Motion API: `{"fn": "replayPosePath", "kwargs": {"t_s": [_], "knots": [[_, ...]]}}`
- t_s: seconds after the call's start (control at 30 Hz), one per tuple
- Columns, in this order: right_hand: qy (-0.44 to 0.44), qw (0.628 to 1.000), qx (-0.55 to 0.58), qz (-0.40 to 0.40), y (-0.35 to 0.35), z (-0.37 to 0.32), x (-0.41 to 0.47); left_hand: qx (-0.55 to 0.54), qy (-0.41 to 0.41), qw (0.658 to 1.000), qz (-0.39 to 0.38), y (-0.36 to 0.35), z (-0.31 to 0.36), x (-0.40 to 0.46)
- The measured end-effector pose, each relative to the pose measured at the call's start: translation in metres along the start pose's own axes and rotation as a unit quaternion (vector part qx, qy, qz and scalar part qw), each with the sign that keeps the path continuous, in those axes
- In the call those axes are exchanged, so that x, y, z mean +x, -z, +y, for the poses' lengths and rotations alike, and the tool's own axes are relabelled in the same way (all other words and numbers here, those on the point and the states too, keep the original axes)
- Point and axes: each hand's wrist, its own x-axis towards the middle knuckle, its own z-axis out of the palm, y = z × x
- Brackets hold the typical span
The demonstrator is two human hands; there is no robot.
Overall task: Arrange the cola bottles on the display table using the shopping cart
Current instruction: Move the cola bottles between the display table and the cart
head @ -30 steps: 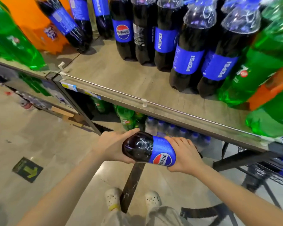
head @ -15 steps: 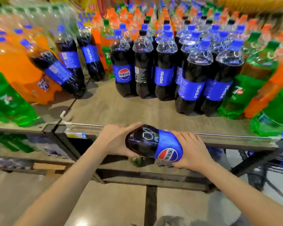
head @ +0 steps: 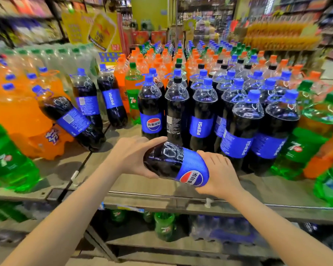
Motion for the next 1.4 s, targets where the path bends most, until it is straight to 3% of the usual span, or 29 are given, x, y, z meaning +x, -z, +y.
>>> {"fn": "replayPosePath", "kwargs": {"t_s": [0.33,0.57,0.63,0.7,0.77,0.87,1.03,1.23,1.4], "knots": [[0.015,0.997,0.069,-0.028,-0.071,0.021,0.059,0.004,0.036,0.999,-0.021,-0.039,-0.035,0.031],[-0.036,0.982,0.181,0.034,-0.088,0.01,0.085,0.113,-0.039,0.993,0.005,0.011,-0.049,0.085],[-0.066,0.974,0.211,0.05,-0.09,0.011,0.085,0.048,-0.019,0.999,0.007,0.012,-0.048,0.095],[-0.112,0.96,0.247,0.065,-0.086,0.014,0.086,-0.143,0.055,0.988,0.022,0.004,-0.042,0.099],[-0.131,0.946,0.288,0.073,-0.08,0.016,0.087,-0.347,0.101,0.931,0.055,-0.012,-0.028,0.102],[-0.113,0.917,0.377,0.064,-0.076,0.021,0.078,-0.438,0.124,0.883,0.116,-0.023,0.002,0.114],[-0.047,0.978,0.176,0.106,-0.047,0.056,0.039,-0.371,0.111,0.914,0.124,-0.013,0.029,0.133],[-0.046,0.973,0.086,0.209,0.028,0.101,0.015,-0.285,0.076,0.949,0.114,-0.005,0.066,0.156],[-0.078,0.977,0.028,0.194,0.065,0.12,0.017,-0.229,0.022,0.967,0.106,-0.009,0.097,0.174]]}}
